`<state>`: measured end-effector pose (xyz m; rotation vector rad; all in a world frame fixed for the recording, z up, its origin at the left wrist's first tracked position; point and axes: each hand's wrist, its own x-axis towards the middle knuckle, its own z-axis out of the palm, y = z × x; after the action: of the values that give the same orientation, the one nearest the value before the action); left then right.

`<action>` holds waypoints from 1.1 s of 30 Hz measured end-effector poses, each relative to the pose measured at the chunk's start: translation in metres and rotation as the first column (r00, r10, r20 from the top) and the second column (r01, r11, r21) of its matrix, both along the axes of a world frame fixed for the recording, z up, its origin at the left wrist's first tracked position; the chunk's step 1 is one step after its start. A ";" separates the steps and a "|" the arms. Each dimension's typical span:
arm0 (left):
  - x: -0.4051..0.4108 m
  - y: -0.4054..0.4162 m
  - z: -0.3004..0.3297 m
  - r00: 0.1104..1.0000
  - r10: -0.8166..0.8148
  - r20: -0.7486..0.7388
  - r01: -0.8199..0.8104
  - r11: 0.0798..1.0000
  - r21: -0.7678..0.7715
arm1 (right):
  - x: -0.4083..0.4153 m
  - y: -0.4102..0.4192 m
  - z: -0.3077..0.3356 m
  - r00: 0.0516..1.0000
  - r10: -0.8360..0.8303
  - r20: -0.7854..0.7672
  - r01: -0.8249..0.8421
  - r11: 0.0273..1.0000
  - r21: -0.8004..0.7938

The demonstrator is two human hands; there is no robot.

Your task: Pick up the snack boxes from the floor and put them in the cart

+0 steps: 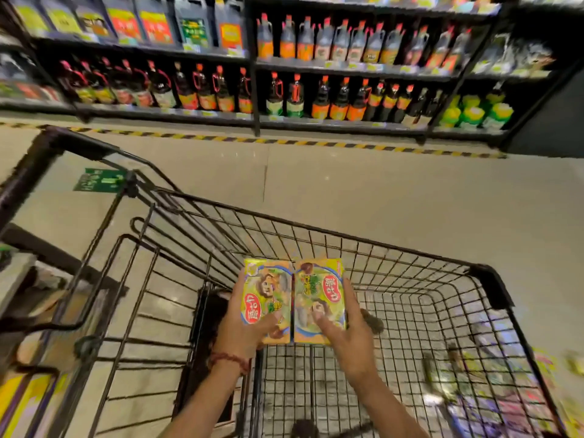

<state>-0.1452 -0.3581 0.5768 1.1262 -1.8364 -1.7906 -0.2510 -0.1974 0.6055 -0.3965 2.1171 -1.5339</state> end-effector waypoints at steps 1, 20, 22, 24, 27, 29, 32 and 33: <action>-0.002 -0.002 -0.008 1.000 -0.001 0.015 0.001 1.000 -0.002 | -0.003 -0.003 -0.010 1.000 0.004 -0.005 -0.004 1.000 0.016; -0.027 -0.009 -0.100 0.948 0.077 0.308 -0.050 0.994 -0.095 | -0.033 -0.024 -0.109 0.987 0.149 -0.060 -0.122 0.941 0.316; -0.026 -0.008 -0.098 0.926 0.070 0.370 -0.007 0.986 -0.169 | -0.035 -0.025 -0.103 0.966 0.236 -0.109 -0.152 0.853 0.499; -0.024 -0.008 -0.099 0.874 0.077 0.480 0.082 0.950 -0.302 | -0.037 -0.025 -0.100 0.934 0.320 -0.160 -0.129 0.719 0.683; -0.023 -0.007 -0.098 0.811 0.134 0.569 0.105 0.925 -0.366 | -0.037 -0.022 -0.105 0.886 0.342 -0.313 -0.025 0.710 0.704; -0.024 -0.006 -0.093 0.818 0.141 0.558 0.108 0.914 -0.390 | -0.039 -0.019 -0.108 0.880 0.364 -0.307 -0.028 0.684 0.729; -0.025 -0.004 -0.083 0.813 0.156 0.561 0.177 0.852 -0.493 | -0.040 -0.015 -0.109 0.856 0.391 -0.338 -0.006 0.662 0.750; -0.026 -0.004 -0.078 0.804 0.145 0.576 0.223 0.825 -0.519 | -0.039 -0.015 -0.105 0.838 0.380 -0.390 0.025 0.688 0.725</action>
<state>-0.1716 -0.3616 0.4987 1.4894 -2.5227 -0.7842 -0.2903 -0.2122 0.5004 -0.7636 2.7657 -0.3935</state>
